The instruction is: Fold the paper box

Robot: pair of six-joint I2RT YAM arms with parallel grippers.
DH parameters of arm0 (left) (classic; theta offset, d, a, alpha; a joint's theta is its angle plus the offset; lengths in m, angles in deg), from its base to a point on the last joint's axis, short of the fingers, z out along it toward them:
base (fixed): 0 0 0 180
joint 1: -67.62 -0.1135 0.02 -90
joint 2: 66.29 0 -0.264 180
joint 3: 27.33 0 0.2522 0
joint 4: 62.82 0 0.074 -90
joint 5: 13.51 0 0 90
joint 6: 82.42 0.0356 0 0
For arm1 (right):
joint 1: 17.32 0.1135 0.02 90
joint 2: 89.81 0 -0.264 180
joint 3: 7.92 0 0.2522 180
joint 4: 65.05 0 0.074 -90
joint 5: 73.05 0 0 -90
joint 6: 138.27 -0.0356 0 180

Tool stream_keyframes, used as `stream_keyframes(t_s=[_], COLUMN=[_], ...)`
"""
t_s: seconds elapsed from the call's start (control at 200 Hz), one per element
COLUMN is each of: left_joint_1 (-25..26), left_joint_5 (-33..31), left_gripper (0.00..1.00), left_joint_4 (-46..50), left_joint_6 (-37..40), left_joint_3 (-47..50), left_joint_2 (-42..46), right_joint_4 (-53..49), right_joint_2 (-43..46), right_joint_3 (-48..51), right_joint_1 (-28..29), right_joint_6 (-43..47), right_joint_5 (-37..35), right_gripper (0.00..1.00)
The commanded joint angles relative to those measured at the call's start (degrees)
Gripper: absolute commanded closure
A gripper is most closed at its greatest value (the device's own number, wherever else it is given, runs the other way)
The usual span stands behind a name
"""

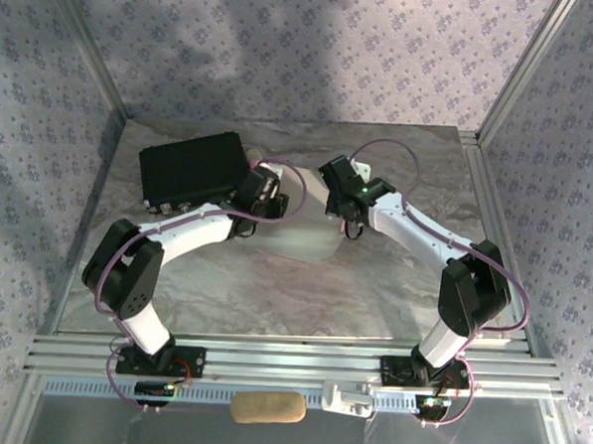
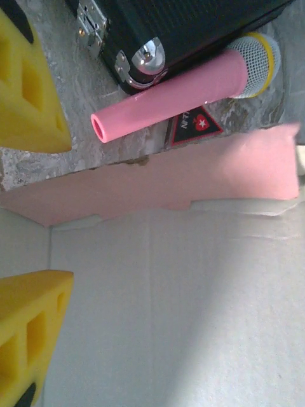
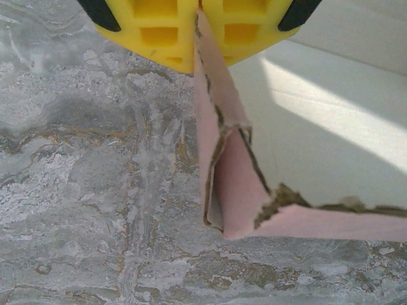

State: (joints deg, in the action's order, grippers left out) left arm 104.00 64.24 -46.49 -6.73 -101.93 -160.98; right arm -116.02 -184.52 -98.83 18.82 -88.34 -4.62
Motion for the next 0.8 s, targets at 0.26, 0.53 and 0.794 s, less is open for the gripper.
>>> stream_keyframes(t_s=[0.26,0.53,0.794], left_joint_1=[-5.1,-5.5,-3.5], left_joint_5=[8.6,9.3,-3.0], left_gripper=[0.46,0.56,0.94], left_joint_4=[-4.4,-2.7,1.0], left_joint_6=[-2.0,-0.9,-1.8], left_joint_3=[1.4,-3.1,-5.6], left_joint_2=[0.1,-5.5,-6.6], right_joint_4=[-1.2,-1.3,-1.8], right_joint_2=[0.0,-0.4,-1.2], right_joint_3=[-2.8,-3.3,-3.3], right_joint_1=[0.7,0.7,0.8], right_joint_6=[0.1,0.3,0.0], right_joint_5=[0.0,0.1,-0.9], right_gripper=[1.0,1.0,1.0])
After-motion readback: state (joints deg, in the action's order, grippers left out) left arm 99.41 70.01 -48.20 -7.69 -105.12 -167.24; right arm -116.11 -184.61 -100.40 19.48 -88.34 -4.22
